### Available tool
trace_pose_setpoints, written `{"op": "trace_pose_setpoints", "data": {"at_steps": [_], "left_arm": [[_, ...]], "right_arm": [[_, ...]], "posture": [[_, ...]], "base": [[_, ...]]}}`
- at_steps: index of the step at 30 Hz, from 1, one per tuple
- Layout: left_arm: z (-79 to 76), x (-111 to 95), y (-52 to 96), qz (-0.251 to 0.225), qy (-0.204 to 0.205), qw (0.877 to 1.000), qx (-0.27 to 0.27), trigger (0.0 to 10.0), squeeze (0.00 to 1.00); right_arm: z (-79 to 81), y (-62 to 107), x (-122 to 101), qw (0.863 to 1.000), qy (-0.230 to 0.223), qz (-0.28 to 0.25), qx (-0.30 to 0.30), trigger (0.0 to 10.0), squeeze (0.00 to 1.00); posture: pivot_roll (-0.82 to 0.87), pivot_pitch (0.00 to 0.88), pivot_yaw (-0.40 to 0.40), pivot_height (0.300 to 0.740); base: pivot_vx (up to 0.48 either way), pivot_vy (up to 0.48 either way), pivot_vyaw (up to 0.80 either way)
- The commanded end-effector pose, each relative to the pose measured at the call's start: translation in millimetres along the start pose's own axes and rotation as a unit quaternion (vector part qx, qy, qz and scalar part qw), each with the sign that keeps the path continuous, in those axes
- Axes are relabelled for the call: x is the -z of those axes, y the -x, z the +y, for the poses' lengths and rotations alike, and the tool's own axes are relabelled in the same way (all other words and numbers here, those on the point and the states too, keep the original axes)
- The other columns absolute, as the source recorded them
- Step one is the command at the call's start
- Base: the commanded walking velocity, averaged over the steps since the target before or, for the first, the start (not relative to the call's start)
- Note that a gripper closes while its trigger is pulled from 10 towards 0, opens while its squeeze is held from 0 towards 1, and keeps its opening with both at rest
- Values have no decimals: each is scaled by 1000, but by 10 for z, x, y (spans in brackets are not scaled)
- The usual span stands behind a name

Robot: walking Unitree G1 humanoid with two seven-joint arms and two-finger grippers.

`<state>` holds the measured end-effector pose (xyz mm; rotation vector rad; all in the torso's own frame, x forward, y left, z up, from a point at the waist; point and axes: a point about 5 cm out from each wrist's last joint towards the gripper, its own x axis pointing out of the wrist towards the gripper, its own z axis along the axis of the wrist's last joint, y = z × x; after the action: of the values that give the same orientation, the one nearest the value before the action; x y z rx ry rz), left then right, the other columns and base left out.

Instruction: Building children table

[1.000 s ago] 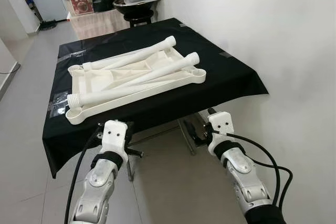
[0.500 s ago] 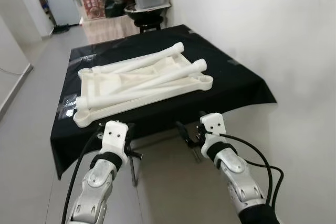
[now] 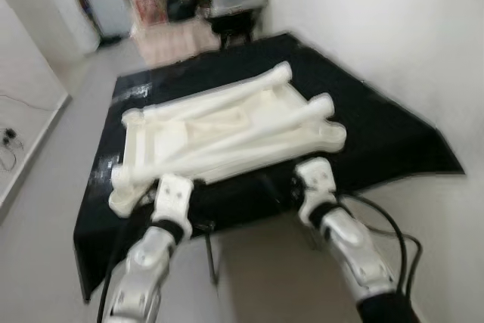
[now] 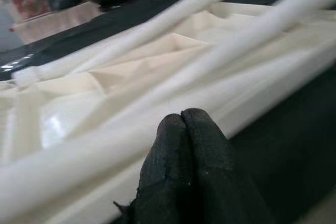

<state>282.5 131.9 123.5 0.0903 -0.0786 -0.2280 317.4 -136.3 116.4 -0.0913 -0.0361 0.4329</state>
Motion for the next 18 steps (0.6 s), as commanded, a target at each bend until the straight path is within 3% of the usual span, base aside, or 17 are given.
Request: {"op": "trace_pose_setpoints", "data": {"at_steps": [1,10,16,18], "left_arm": [[99,26,43,10,-15,1000,-13,10000,0],[83,-3,41,3,-16,1000,-11,10000,0],[85,-5,43,20,-18,999,-19,10000,0],[34,-35,43,8,-6,1000,-6,10000,0]], "right_arm": [[129,-60,-48,1000,-8,-11,-27,10000,0],[49,-98,-203,999,15,-40,-28,10000,0],[-57,-149,-464,995,45,-69,-48,10000,0],[-72,-162,-574,990,94,-71,-80,10000,0]], "posture": [[-54,0,92,740],[-56,0,86,740],[-60,0,79,740],[-68,0,67,740]], "base": [[386,0,0],[382,0,0],[0,-95,0],[0,-472,0]]}}
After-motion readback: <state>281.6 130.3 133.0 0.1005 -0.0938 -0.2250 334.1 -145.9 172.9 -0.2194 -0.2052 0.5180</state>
